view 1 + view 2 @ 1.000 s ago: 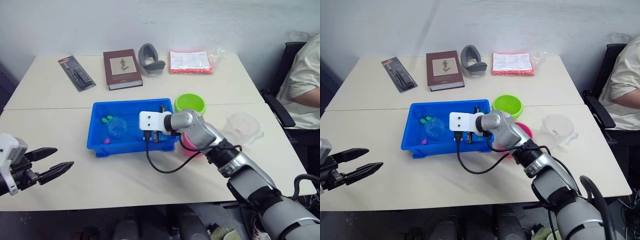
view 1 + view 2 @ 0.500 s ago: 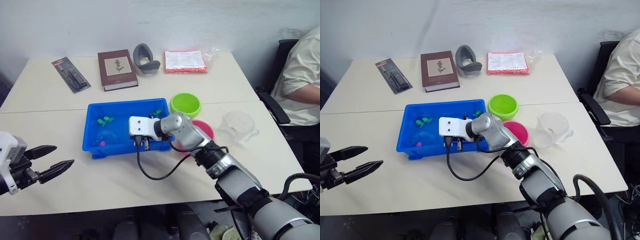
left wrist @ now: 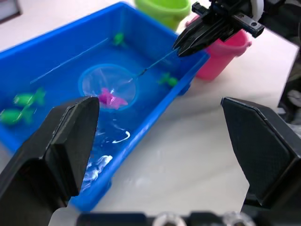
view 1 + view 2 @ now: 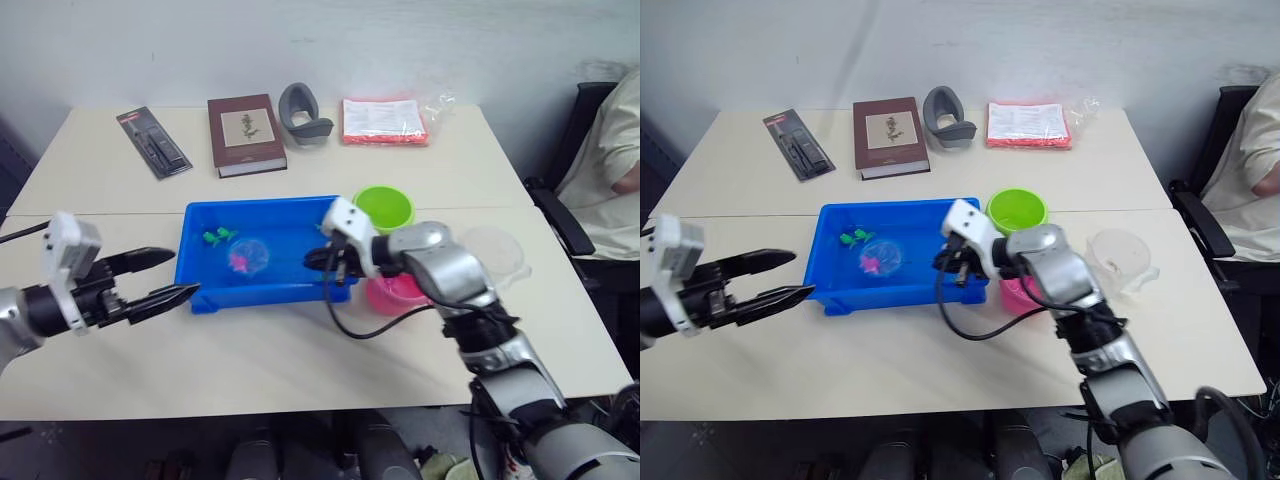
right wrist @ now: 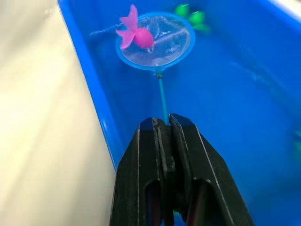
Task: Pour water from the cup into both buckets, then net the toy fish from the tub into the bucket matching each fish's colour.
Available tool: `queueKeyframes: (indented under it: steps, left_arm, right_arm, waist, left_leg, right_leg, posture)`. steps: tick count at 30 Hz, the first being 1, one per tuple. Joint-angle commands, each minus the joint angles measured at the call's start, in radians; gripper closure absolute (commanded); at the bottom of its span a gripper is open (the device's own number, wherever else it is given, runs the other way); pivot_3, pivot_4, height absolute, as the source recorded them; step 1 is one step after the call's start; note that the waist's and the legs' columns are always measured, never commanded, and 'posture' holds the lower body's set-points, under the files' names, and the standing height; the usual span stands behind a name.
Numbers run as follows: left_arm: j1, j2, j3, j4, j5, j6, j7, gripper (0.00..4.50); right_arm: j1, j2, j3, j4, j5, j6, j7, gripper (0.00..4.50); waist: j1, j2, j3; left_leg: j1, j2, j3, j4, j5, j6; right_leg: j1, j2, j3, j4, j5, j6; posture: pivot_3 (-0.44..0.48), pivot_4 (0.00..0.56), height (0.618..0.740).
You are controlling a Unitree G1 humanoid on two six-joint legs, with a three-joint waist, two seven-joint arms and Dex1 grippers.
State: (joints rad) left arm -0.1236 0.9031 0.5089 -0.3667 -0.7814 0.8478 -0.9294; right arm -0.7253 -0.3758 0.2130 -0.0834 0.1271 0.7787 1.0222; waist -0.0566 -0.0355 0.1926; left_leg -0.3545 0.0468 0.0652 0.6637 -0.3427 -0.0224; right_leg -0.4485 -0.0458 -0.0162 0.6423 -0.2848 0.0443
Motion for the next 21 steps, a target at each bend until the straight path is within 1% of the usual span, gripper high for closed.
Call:
queueKeyframes:
  steps: [1,3,6,8,13,15,18,21]
  left_arm:
    - [-0.093,-0.023,-0.107,0.02,-0.012,-0.02,-0.008,0.03]
    - [-0.152,-0.038,-0.182,0.046,0.007,-0.039,-0.025,0.03]
    - [-0.257,-0.074,-0.294,0.134,0.047,-0.085,-0.068,0.03]
    - [-0.311,-0.099,-0.35,0.183,0.072,-0.112,-0.091,0.03]
    - [-0.43,-0.172,-0.475,0.259,0.12,-0.166,-0.163,0.03]
    - [-0.464,-0.194,-0.507,0.28,0.137,-0.185,-0.189,0.03]
    - [-0.515,-0.237,-0.548,0.318,0.157,-0.209,-0.215,0.03]
    - [-0.534,-0.26,-0.567,0.35,0.179,-0.229,-0.233,0.03]
  right_arm:
    - [0.068,-0.056,-0.119,-0.19,0.082,0.097,-0.045,4.5]
    - [0.122,-0.09,-0.195,-0.286,0.13,0.171,-0.076,4.5]
    - [0.225,-0.151,-0.324,-0.449,0.201,0.264,-0.112,4.5]
    - [0.282,-0.188,-0.395,-0.528,0.228,0.302,-0.144,4.5]
    - [0.47,-0.296,-0.635,-0.709,0.285,0.358,-0.177,4.5]
    - [0.547,-0.33,-0.707,-0.757,0.295,0.324,-0.173,4.5]
    - [0.715,-0.397,-0.766,-0.785,0.204,0.145,-0.164,4.5]
    - [0.847,-0.446,-0.77,-0.762,0.098,-0.067,-0.164,4.5]
  waist:
    - [0.002,0.001,0.0]
    - [0.005,0.001,0.0]
    - [0.019,0.001,0.0]
    - [0.024,0.001,0.0]
    - [0.034,0.001,0.0]
    - [0.036,0.001,0.0]
    - [0.031,0.001,-0.001]
    - [0.027,0.002,-0.001]
  left_leg:
    - [0.0,0.0,0.0,0.0,0.0,0.0]
    - [-0.001,0.0,0.0,0.0,0.0,0.0]
    - [-0.001,-0.001,0.0,0.001,0.0,0.001]
    - [-0.001,-0.001,0.001,0.002,0.0,0.001]
    - [0.0,-0.001,0.0,0.002,0.001,0.002]
    - [0.0,-0.002,0.0,0.002,0.001,0.003]
    - [-0.001,-0.005,0.0,0.002,0.002,0.004]
    - [0.0,-0.009,0.001,0.002,0.002,0.005]
  right_leg:
    - [0.0,0.001,0.0,0.0,0.0,0.0]
    - [0.0,0.001,0.0,0.0,0.0,0.0]
    - [0.001,0.001,0.0,-0.001,0.0,0.001]
    - [0.001,0.003,0.0,-0.001,0.001,0.001]
    - [0.002,0.004,0.001,-0.001,0.001,0.002]
    - [0.003,0.005,0.001,-0.001,0.001,0.003]
    - [0.003,0.006,0.002,-0.004,0.002,0.004]
    - [0.004,0.006,0.005,-0.005,0.003,0.006]
  posture:
    - [0.0,0.15,0.74]
    - [0.0,0.15,0.74]
    - [0.0,0.15,0.74]
    - [0.0,0.15,0.74]
    - [0.0,0.15,0.74]
    - [0.0,0.15,0.74]
    - [0.0,0.15,0.74]
    - [0.0,0.15,0.74]
